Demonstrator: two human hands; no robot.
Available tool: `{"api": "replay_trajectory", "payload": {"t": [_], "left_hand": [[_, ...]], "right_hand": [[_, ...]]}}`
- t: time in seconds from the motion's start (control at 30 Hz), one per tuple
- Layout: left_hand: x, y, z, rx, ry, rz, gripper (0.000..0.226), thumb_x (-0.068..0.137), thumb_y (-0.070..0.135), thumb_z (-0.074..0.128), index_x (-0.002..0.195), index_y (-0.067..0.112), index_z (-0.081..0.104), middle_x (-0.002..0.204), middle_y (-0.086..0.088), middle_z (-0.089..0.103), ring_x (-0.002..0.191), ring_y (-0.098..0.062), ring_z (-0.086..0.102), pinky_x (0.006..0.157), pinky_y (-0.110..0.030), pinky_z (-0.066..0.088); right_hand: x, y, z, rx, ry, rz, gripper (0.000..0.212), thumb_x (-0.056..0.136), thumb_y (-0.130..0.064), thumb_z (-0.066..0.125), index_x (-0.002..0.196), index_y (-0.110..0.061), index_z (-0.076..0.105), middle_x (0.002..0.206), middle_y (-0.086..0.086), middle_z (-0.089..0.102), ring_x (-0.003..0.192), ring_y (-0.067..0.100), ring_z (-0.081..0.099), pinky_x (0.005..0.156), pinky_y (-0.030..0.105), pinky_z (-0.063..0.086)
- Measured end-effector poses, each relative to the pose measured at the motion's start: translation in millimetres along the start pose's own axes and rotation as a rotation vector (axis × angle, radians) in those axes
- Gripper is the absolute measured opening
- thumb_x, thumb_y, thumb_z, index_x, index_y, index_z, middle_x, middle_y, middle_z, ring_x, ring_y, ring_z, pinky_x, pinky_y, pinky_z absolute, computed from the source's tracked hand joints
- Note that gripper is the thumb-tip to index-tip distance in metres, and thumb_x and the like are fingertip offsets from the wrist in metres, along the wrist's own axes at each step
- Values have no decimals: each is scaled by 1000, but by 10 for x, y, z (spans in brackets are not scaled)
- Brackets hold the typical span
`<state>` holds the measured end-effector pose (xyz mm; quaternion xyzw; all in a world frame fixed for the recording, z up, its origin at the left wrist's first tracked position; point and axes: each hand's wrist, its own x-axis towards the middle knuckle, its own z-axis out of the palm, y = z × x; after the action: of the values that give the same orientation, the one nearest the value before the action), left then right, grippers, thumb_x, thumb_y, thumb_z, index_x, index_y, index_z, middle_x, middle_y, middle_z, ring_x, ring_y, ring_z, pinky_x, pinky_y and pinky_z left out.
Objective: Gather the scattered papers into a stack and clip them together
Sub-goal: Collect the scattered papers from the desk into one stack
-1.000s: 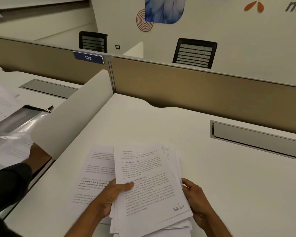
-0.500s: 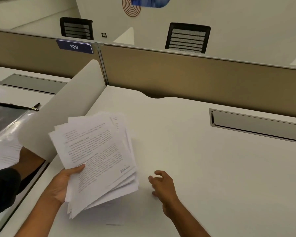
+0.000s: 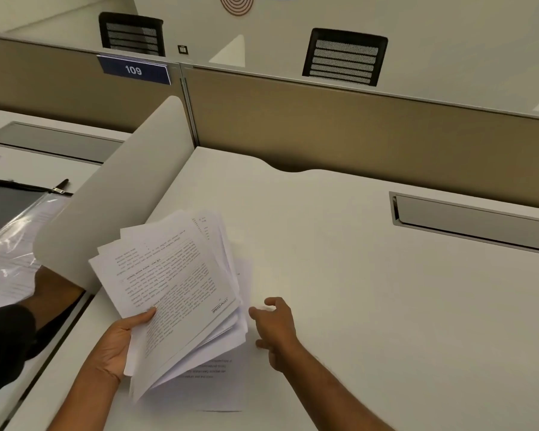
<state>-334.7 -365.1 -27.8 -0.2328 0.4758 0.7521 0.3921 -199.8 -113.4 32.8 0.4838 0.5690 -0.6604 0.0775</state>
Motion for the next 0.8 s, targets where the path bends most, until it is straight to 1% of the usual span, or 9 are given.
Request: {"api": "replay_trajectory", "payload": {"t": [0.07,0.1,0.2,0.27,0.33,0.57,0.67,0.73,0.8], "left_hand": [[19,6,-7,-2,7,0,28,94,11,58,113,8,79,116,-14,77,92,-30,78,86,-48,60],[21,4,-8,-2,10,-9,29,92,11,60,114,8,79,117,-14,77,93,-31,78,88,-49,60],[18,5,-18,-7,2,-40,40,88,11,62,127,8,72,126,-16,72,101,-33,75,94,-53,56],[29,6,-35,1,7,-41,47,88,11,63,135,8,66,137,-18,66,118,-36,67,104,-55,50],[51,3,-51,7,10,-23,49,88,10,63,137,8,64,143,-18,62,133,-37,56,114,-55,42],[75,-4,-55,20,6,-19,50,88,9,63,137,8,64,142,-17,63,135,-36,54,104,-52,50],[84,-10,-73,18,8,-24,52,87,9,64,139,9,63,146,-17,60,138,-39,51,116,-55,40],[93,-7,-88,15,6,-22,53,86,9,65,139,10,62,148,-18,57,141,-40,48,122,-55,30],[97,-6,-89,20,10,-9,54,85,8,65,139,9,62,148,-18,57,140,-40,48,122,-55,30]], "right_hand": [[37,-15,42,-1,11,2,50,98,-18,63,143,-16,43,125,3,49,79,10,52,100,45,56],[52,-19,62,-13,20,0,51,97,-18,64,143,-16,43,125,3,48,78,9,52,98,45,57],[75,-13,151,-67,51,-32,59,93,-25,71,144,-16,43,140,6,51,109,22,58,100,45,58],[77,-28,201,-79,41,-39,66,88,-32,75,144,-16,42,143,7,52,119,26,58,101,46,57],[89,-44,230,-76,9,-35,70,86,-35,76,142,-16,41,138,7,55,118,26,60,101,47,58],[112,-14,290,-66,-26,-32,70,86,-35,73,144,-13,40,139,11,54,120,30,60,99,43,58],[123,-7,290,-58,-21,-34,61,92,-31,69,143,-12,41,140,9,54,122,28,58,103,42,56],[140,-19,287,-55,-30,-37,51,92,-30,68,135,-11,47,132,9,58,112,24,59,93,34,55],[122,-35,285,-60,-78,-22,41,80,-31,67,112,-9,55,112,10,63,93,22,56,75,31,50]]}}
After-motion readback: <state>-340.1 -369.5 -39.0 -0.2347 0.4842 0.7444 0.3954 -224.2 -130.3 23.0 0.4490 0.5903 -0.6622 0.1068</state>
